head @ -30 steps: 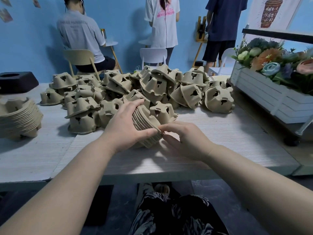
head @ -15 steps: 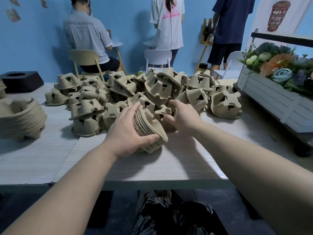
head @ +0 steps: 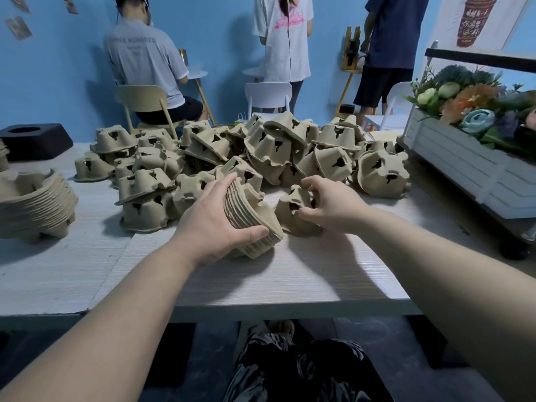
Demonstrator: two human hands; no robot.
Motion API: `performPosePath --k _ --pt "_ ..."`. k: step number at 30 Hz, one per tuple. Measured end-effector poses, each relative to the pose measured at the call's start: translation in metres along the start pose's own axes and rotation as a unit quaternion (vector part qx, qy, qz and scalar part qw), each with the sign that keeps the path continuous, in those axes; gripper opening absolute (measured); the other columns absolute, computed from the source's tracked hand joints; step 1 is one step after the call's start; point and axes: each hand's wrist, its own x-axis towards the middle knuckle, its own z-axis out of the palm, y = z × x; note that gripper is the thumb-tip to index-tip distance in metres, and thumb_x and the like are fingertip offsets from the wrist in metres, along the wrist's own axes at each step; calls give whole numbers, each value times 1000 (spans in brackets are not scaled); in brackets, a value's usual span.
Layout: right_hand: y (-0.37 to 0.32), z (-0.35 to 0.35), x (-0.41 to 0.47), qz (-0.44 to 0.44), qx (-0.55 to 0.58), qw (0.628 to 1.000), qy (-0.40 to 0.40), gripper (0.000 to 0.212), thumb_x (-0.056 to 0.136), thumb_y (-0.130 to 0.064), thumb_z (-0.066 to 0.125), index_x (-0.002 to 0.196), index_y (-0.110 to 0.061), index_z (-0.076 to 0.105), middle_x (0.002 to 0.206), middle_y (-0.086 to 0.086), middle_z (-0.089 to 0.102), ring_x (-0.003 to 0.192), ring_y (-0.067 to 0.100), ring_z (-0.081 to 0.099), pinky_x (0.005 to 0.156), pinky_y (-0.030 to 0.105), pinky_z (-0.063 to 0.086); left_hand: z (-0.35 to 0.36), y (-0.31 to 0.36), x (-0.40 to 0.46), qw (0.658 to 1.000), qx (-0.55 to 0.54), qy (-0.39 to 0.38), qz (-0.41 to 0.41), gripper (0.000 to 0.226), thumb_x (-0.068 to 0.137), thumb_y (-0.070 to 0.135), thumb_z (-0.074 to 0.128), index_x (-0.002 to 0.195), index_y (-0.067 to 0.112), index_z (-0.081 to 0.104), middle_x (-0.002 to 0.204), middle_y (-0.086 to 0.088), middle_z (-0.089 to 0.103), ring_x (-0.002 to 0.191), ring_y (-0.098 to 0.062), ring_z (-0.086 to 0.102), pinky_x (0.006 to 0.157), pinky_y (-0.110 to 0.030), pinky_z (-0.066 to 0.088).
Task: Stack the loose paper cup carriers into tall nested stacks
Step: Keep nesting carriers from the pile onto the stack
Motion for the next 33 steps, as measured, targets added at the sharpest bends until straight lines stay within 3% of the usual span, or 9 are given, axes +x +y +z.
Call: performPosePath --k 4,8,10,12,16,19,23,27,33 --pt "5 -4 -7 1 2 1000 22 70 76 -43 69 138 -25 41 127 1 56 113 27 50 95 38 43 1 -1 0 1000 -14 5 2 115 55 58 82 152 29 26 150 10 36 134 -11 38 110 -34 33" --pt "9 -8 -15 -3 46 990 132 84 72 -37 75 143 -25 32 126 4 54 113 26 50 98 41 41 4 -3 -1 999 -45 19 3 123 46 67 81 151 28 29 148 10 38 130 -5 37 107 -25 29" --pt "12 -7 -21 4 71 985 160 95 69 -34 79 147 -30 25 128 4 53 114 25 50 98 40 42 5 -3 -1 998 -52 29 7 117 52 57 86 151 28 30 148 10 39 129 -3 36 108 -24 28" --pt "14 -4 -29 11 71 985 160 101 69 -35 82 148 -33 19 124 5 54 111 25 51 93 37 44 7 -2 -1 998 -52 36 13 110 59 45 89 151 27 30 148 10 39 131 -5 38 109 -26 29" --pt "17 -3 -46 20 72 982 174 101 71 -47 77 149 -33 15 103 1 59 98 22 52 77 32 42 11 0 2 998 -50 38 23 109 60 43 89 151 28 30 146 11 40 129 -3 37 109 -24 29" --pt "19 -9 -52 16 63 983 170 92 75 -48 73 148 -33 20 88 -3 59 90 20 54 71 30 40 14 4 6 998 -51 31 34 109 59 44 89 150 29 31 146 11 40 130 -3 36 110 -24 28" --pt "19 -19 -56 26 52 986 154 66 84 -47 63 142 -30 35 79 -6 58 77 18 54 69 32 44 17 11 14 998 -51 20 40 123 45 68 77 151 25 32 149 10 38 135 -6 36 113 -26 28" --pt "24 -20 -52 12 34 975 217 26 86 -35 62 109 -22 62 82 -10 49 76 16 53 71 32 46 21 10 21 998 -43 17 39 112 60 49 88 152 22 30 151 6 37 138 -10 33 115 -29 27" --pt "31 -21 -49 -22 53 968 244 7 85 -22 69 83 -15 70 82 -6 46 67 12 46 62 24 36 23 6 24 998 -39 22 35 109 62 47 86 152 22 29 150 6 37 138 -10 33 116 -32 28"
